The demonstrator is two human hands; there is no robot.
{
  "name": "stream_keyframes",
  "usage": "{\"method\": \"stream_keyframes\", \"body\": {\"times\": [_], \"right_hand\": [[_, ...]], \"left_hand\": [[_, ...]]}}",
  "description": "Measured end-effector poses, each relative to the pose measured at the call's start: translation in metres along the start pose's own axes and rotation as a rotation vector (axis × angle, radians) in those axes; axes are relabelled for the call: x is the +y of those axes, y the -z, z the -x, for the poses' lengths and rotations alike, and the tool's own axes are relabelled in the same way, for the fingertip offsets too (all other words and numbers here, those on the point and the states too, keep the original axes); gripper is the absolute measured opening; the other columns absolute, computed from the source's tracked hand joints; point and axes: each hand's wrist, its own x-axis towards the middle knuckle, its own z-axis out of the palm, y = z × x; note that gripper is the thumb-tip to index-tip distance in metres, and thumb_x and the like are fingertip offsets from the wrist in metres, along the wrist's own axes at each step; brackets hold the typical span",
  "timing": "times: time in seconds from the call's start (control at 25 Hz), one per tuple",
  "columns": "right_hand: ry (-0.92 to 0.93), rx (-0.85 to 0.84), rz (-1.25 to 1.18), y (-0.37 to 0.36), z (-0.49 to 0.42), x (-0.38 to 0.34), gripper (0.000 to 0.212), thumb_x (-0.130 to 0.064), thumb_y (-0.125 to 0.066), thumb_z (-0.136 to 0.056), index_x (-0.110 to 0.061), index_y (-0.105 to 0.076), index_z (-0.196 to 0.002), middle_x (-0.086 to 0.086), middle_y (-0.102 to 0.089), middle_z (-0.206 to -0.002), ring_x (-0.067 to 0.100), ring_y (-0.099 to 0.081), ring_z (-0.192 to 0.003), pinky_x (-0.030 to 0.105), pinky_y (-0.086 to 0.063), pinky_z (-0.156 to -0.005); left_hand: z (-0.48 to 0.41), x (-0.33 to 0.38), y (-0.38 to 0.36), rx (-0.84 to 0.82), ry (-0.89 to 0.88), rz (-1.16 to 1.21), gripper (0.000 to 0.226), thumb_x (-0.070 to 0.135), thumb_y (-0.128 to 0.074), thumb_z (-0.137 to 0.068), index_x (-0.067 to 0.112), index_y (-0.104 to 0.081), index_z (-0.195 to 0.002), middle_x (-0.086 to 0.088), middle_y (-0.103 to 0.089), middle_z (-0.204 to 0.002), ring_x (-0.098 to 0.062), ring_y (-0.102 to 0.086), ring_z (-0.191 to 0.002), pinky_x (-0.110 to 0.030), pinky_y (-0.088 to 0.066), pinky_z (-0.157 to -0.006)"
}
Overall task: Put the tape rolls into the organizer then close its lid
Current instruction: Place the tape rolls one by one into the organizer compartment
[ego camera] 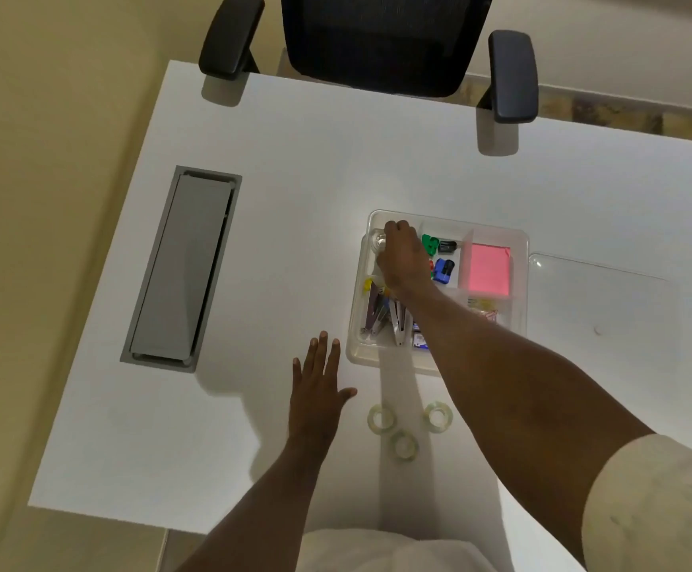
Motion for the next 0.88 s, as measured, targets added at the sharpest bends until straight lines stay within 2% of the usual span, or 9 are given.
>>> {"method": "stream_keyframes", "body": {"times": [0.12, 0.28, 0.4, 0.52, 0.72, 0.8, 0.88], "right_hand": [[0.063, 0.091, 0.027, 0.008, 0.02, 0.003, 0.029, 0.0, -0.06, -0.086, -0.004, -0.063, -0.114, 0.013, -0.065, -0.11, 0.031, -0.062, -0.099, 0.04, -0.049, -0.084], [0.15, 0.218, -0.037, 0.012, 0.073, 0.008, 0.027, -0.012, -0.069, -0.088, -0.01, -0.064, -0.115, 0.008, -0.067, -0.104, 0.025, -0.064, -0.093, 0.039, -0.054, -0.081], [0.257, 0.262, -0.014, 0.007, 0.121, 0.017, 0.021, -0.023, -0.066, -0.091, -0.013, -0.064, -0.109, 0.005, -0.066, -0.096, 0.021, -0.062, -0.085, 0.036, -0.053, -0.076], [0.333, 0.225, -0.026, -0.002, 0.172, 0.035, 0.021, -0.028, -0.059, -0.093, -0.014, -0.063, -0.109, 0.004, -0.066, -0.098, 0.019, -0.061, -0.086, 0.034, -0.053, -0.076], [0.356, 0.135, 0.016, -0.019, 0.245, 0.08, 0.017, -0.026, -0.062, -0.09, -0.016, -0.064, -0.104, 0.003, -0.067, -0.094, 0.022, -0.063, -0.083, 0.034, -0.05, -0.074], [0.275, 0.071, 0.029, -0.023, 0.264, 0.098, 0.029, -0.032, -0.066, -0.089, -0.016, -0.065, -0.113, 0.002, -0.068, -0.106, 0.023, -0.065, -0.095, 0.035, -0.051, -0.081], [0.161, -0.02, 0.015, -0.027, 0.277, 0.112, 0.049, -0.04, -0.071, -0.087, -0.016, -0.061, -0.128, 0.004, -0.065, -0.123, 0.024, -0.062, -0.11, 0.036, -0.052, -0.091]], "left_hand": [[0.003, 0.001, 0.005, -0.005, -0.006, 0.023, 0.096, 0.053, -0.058, -0.098, 0.024, 0.005, -0.165, 0.003, 0.021, -0.17, -0.018, 0.019, -0.159, -0.044, 0.009, -0.128], [0.008, 0.006, 0.014, -0.022, -0.01, -0.011, 0.094, 0.052, -0.055, -0.099, 0.022, 0.005, -0.165, 0.001, 0.019, -0.172, -0.019, 0.016, -0.16, -0.049, -0.002, -0.132], [0.011, 0.01, 0.021, -0.035, -0.013, -0.027, 0.093, 0.052, -0.054, -0.1, 0.021, 0.004, -0.165, -0.002, 0.015, -0.173, -0.021, 0.013, -0.161, -0.051, -0.005, -0.131], [0.012, 0.011, 0.025, -0.039, -0.015, -0.039, 0.092, 0.053, -0.054, -0.1, 0.02, 0.003, -0.165, -0.003, 0.013, -0.173, -0.023, 0.011, -0.161, -0.051, -0.005, -0.131], [0.015, 0.014, 0.028, -0.063, -0.011, -0.053, 0.093, 0.049, -0.055, -0.1, 0.02, 0.005, -0.165, -0.004, 0.015, -0.173, -0.023, 0.013, -0.161, -0.05, -0.005, -0.131], [0.016, 0.015, 0.03, -0.073, -0.013, -0.047, 0.094, 0.047, -0.056, -0.1, 0.019, 0.006, -0.165, -0.003, 0.016, -0.173, -0.022, 0.013, -0.161, -0.05, -0.005, -0.131], [0.017, 0.014, 0.031, -0.081, -0.015, -0.04, 0.093, 0.046, -0.056, -0.101, 0.019, 0.006, -0.165, -0.003, 0.016, -0.173, -0.022, 0.014, -0.161, -0.05, -0.005, -0.131]]}}
